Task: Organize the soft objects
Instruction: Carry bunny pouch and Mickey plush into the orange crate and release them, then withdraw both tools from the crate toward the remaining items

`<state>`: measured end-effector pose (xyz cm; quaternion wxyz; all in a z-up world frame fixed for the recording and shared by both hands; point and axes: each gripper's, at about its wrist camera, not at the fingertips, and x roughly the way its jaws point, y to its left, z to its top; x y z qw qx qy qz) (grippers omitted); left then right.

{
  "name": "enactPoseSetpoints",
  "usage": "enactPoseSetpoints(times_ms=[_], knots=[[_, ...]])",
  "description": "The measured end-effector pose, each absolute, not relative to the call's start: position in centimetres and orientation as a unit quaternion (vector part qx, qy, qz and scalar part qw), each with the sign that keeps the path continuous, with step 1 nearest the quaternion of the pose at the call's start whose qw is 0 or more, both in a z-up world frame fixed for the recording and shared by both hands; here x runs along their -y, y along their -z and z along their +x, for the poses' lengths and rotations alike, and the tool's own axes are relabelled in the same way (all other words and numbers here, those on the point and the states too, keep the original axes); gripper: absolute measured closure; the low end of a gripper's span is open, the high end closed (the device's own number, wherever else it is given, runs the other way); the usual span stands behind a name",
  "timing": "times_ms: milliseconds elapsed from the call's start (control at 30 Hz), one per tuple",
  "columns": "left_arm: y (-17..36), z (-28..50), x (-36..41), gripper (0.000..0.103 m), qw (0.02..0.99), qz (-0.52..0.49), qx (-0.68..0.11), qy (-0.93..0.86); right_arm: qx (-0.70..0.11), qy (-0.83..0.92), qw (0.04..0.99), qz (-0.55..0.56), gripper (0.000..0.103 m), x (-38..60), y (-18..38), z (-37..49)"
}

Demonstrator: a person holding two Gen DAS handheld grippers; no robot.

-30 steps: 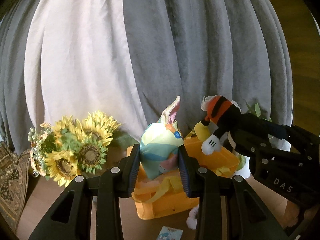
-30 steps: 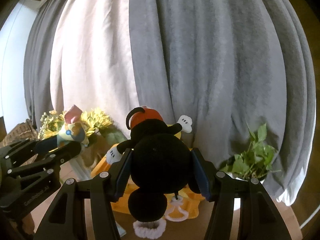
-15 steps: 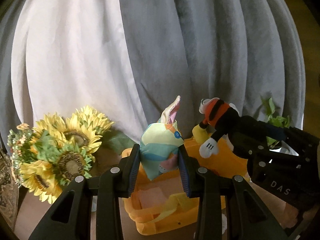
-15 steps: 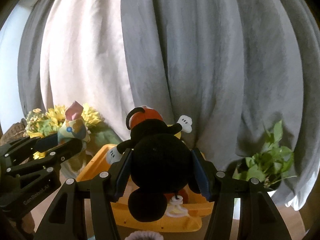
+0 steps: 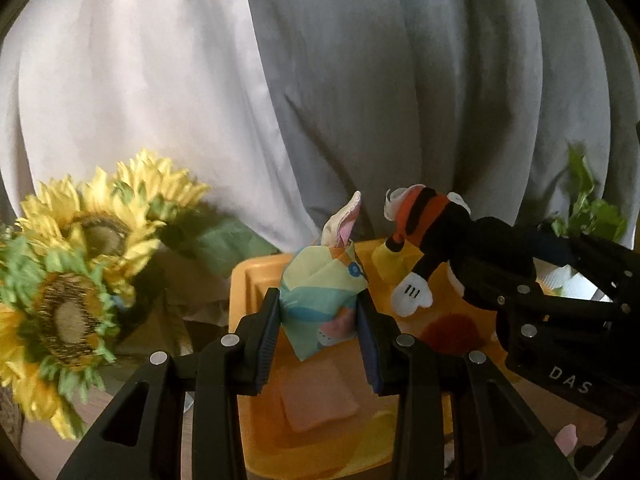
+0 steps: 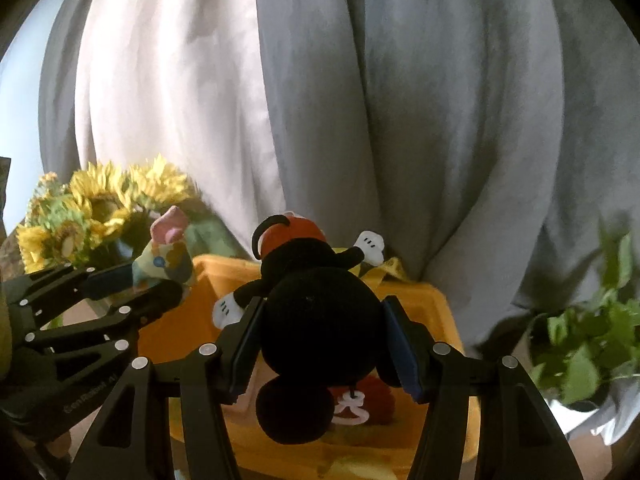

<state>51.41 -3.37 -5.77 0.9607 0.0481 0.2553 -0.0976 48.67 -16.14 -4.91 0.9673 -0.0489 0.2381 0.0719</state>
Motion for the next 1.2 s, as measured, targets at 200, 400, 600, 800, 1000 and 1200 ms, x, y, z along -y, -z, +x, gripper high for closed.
enactPoseSetpoints(times_ms=[200,400,600,800,1000,1200], knots=[[7.2,52.9,4.0,0.066,0.953,0.060,-0.281,0.093,-0.272,-0.078,0.957,-0.056,0.043,16.2,6.8,50.5],[7.9,53.7,4.6,0.057,0.949,0.067,-0.292,0.094,-0.295,-0.085,0.950,-0.049,0.039,16.5,8.0,51.7],[7.8,53.5,4.8,0.039,0.951,0.070,-0.288,0.087,-0.284,-0.056,0.956,-0.043,0.026,17.0,7.7,51.5],[6.8,52.5,4.5,0.033,0.953,0.065,-0.281,0.088,-0.282,-0.034,0.959,-0.021,0.026,18.1,7.2,50.4],[4.9,50.4,4.3,0.032,0.958,0.054,-0.266,0.093,-0.265,-0.005,0.964,-0.014,0.026,18.6,5.8,48.3],[3.2,47.8,4.3,0.031,0.961,0.050,-0.251,0.101,-0.250,0.019,0.968,-0.006,0.026,19.1,4.1,45.7]])
